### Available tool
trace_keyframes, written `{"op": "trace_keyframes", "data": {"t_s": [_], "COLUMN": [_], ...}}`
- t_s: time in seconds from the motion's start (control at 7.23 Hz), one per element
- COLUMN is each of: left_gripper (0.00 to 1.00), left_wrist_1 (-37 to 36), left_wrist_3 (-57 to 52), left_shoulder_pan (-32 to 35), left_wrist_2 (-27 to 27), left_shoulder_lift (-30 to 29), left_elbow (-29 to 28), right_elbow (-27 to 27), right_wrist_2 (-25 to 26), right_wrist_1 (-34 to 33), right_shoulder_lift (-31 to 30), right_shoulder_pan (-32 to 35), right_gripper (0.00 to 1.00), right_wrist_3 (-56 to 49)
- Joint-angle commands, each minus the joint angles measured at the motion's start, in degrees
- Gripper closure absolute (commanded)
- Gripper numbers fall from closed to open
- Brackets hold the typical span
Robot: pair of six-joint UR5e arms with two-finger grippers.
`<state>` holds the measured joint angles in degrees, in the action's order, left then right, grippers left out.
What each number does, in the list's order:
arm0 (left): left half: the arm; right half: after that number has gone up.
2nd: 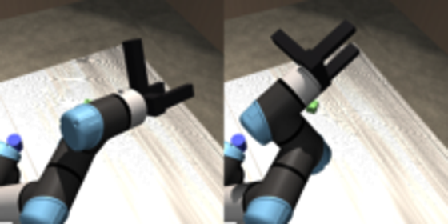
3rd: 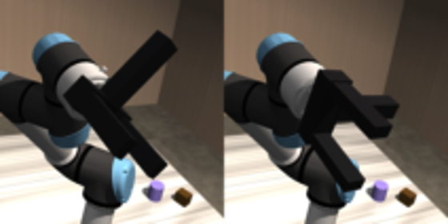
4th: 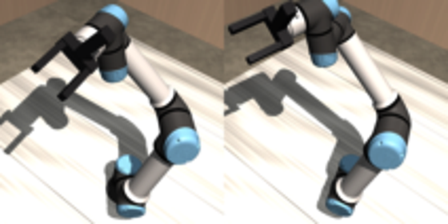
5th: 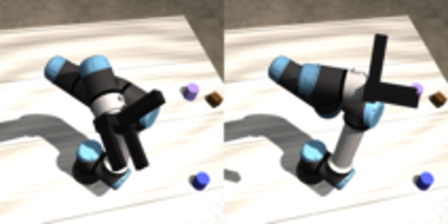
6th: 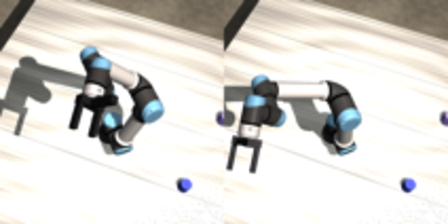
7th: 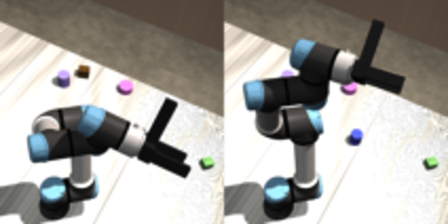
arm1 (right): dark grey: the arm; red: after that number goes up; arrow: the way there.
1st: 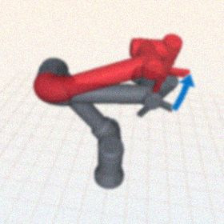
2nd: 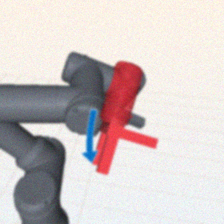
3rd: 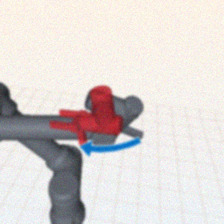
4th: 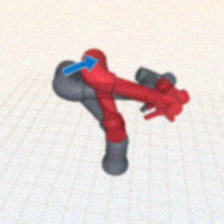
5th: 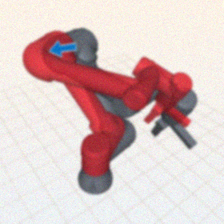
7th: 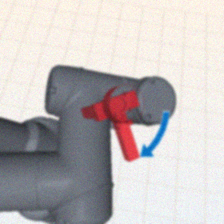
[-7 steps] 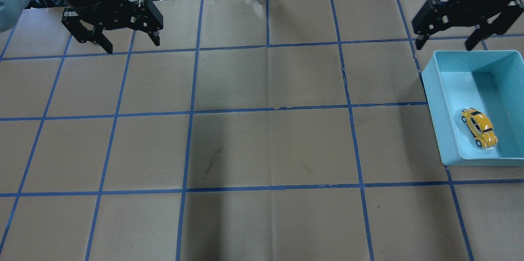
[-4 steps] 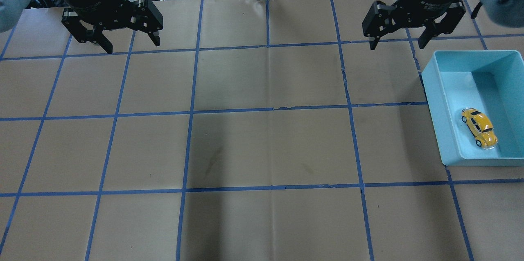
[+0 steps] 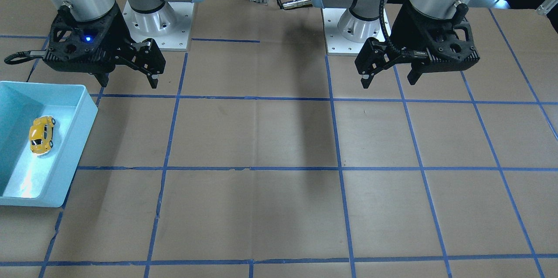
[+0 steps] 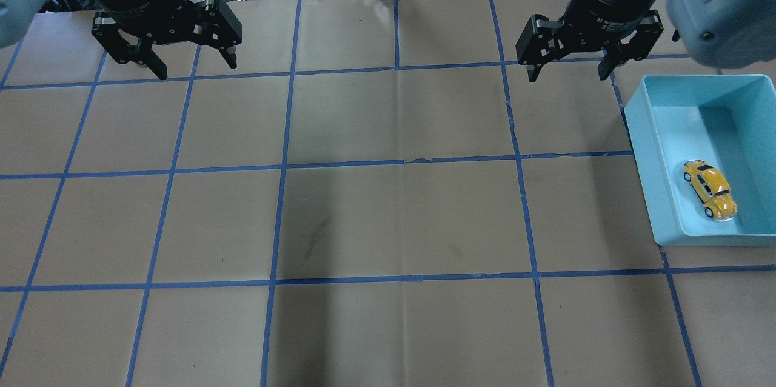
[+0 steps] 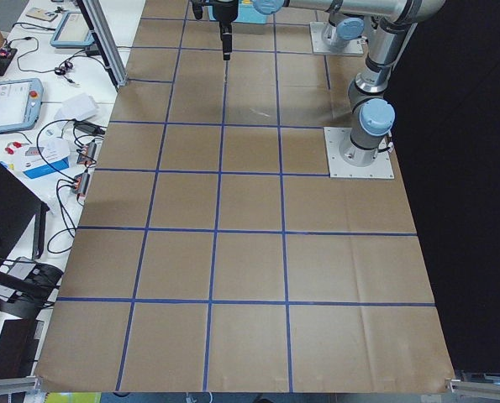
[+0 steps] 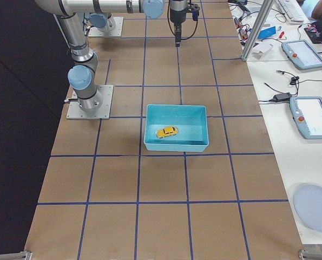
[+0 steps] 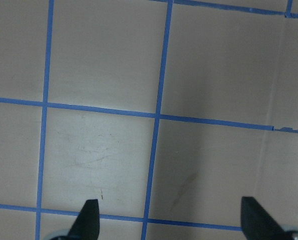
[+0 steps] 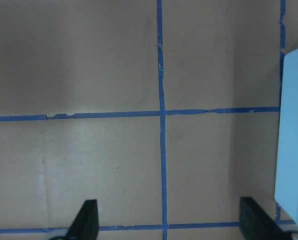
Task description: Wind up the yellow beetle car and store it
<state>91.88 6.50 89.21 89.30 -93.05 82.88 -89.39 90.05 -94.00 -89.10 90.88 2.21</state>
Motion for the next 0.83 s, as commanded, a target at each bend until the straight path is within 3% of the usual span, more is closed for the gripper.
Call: {"op": "trace_keyframes", "data": {"t_s": [0.0,0.69], "left_gripper": [0.0,0.0], "left_wrist_1": [-0.04,-0.04], "left_wrist_3": [0.0,0.0], "left_shoulder_pan": [0.0,0.09], "left_wrist_2": [0.0,0.0], "left_shoulder_lift": [-0.02,-0.02], "left_elbow": [0.0,0.09], "right_elbow": [2.8,2.29], "right_wrist_2": [-0.05,-0.05], "right_wrist_1": [2.31,2.41], "right_shoulder_lift": [0.67,0.77], "right_shoulder_pan": [0.0,0.0], "right_gripper": [0.0,0.0], "right_wrist_3": [0.77,0.95]}}
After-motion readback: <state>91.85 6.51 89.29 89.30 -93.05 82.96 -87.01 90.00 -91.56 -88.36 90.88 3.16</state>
